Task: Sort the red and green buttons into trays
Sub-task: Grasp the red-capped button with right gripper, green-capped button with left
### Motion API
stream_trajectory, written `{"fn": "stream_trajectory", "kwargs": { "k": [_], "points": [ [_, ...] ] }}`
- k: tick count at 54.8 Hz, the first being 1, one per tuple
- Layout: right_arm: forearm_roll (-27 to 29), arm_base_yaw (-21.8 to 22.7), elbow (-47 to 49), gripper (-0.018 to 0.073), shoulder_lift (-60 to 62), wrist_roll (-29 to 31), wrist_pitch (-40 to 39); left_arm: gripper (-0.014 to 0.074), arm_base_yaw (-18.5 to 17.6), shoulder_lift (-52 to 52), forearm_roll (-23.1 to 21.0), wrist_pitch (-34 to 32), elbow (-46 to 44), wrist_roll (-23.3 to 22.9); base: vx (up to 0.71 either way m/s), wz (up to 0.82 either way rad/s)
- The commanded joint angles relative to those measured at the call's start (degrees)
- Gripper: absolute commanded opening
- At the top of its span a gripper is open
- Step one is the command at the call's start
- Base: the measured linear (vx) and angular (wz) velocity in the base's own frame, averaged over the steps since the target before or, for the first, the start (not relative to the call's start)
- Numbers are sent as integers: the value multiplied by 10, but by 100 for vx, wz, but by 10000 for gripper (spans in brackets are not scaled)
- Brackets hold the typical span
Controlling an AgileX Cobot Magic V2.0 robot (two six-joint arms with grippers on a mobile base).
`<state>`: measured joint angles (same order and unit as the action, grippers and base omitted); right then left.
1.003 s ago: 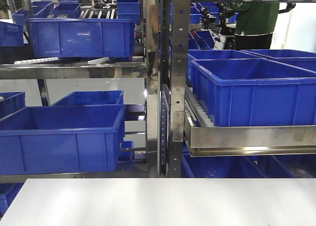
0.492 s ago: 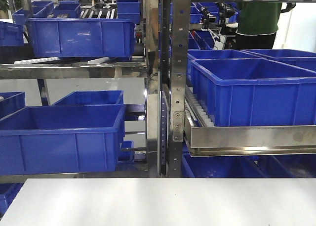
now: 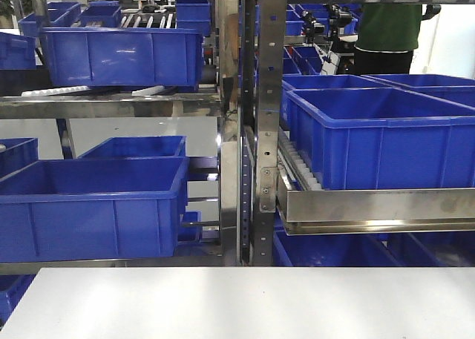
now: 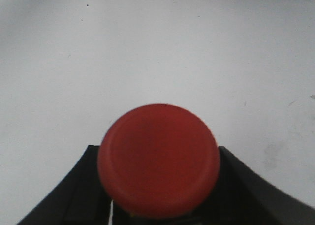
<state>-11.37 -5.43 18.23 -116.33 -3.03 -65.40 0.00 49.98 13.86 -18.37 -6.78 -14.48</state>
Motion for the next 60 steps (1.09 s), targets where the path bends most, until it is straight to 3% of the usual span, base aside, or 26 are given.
{"fn": "stream_trajectory", "kwargs": {
  "k": [1, 15, 27, 36, 43, 48, 60],
  "points": [
    [-6, 4, 4, -8, 20, 0, -112, 513, -2, 48, 0, -138, 4, 5, 0, 0],
    [0, 4, 4, -8, 20, 2, -112, 513, -2, 229, 0, -228, 5, 12, 0, 0],
    [21, 4, 4, -8, 20, 2, -112, 513, -2, 368, 69, -366, 2, 13, 0, 0],
    [39, 4, 4, -8, 20, 2, -112, 513, -2, 477, 72, -457, -11, 15, 0, 0],
    [41, 4, 4, -8, 20, 2, -112, 513, -2, 549, 68, -539, -16, 60, 0, 0],
    [43, 4, 4, -8, 20, 2, -112, 513, -2, 597, 69, -587, -27, 64, 0, 0],
    [44, 4, 4, -8, 20, 2, -112, 513, -2, 660, 90, -602, -79, 62, 0, 0]
  ]
}}
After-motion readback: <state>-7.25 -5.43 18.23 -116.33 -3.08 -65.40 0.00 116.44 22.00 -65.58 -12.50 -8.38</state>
